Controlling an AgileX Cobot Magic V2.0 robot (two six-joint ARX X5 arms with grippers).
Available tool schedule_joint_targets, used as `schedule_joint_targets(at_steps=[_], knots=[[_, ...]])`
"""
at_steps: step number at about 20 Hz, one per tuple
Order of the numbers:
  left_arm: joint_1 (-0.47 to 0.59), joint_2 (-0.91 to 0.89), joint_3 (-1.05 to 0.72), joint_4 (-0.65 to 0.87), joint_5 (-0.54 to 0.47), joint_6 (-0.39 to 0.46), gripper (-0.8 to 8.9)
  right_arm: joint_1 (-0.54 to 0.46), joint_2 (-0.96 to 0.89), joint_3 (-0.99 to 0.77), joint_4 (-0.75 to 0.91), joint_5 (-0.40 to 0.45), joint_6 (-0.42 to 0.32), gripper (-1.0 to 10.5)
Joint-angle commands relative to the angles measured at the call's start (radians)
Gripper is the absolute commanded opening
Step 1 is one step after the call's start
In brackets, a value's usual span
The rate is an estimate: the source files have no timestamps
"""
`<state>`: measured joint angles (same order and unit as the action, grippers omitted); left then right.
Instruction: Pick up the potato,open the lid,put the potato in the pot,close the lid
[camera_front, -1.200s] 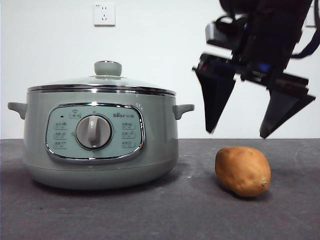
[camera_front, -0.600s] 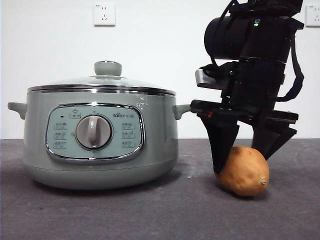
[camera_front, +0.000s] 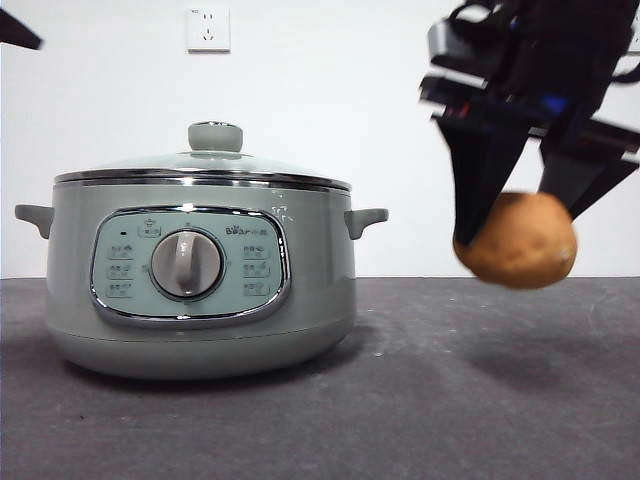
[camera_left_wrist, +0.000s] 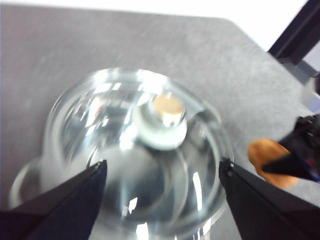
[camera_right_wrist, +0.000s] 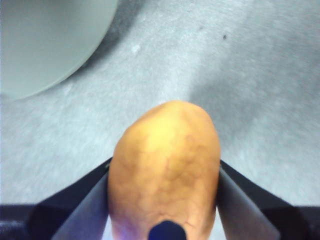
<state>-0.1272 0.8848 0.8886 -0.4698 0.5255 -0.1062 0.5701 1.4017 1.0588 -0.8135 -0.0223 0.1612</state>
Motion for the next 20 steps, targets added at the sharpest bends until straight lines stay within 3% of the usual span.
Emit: schedule_joint_targets(at_steps=[1, 11, 18, 19, 20], knots=[[-0.045, 0.056, 0.003, 0.082, -0.007, -0.011, 3.77, 0.000, -0.038, 0.000, -0.021, 0.007, 0.017, -0.1], [-0.300, 0.352, 0.036, 0.367, -0.335, 0.007, 3.77, 0.000, -0.124, 0.000, -0.061, 0.007, 0.051, -0.1], [-0.314, 0.472, 0.036, 0.394, -0.371, 0.034, 3.68, 0.000, -0.124, 0.000, -0.063, 0.008, 0.051, -0.1], [-0.314, 0.472, 0.036, 0.395, -0.373, 0.041, 3.28, 0.000, -0.124, 0.000, -0.062, 0.014, 0.051, -0.1], [-0.317, 0.472, 0.036, 0.397, -0.373, 0.061, 2.19, 0.000, -0.124, 0.000, -0.063, 0.033, 0.051, -0.1]])
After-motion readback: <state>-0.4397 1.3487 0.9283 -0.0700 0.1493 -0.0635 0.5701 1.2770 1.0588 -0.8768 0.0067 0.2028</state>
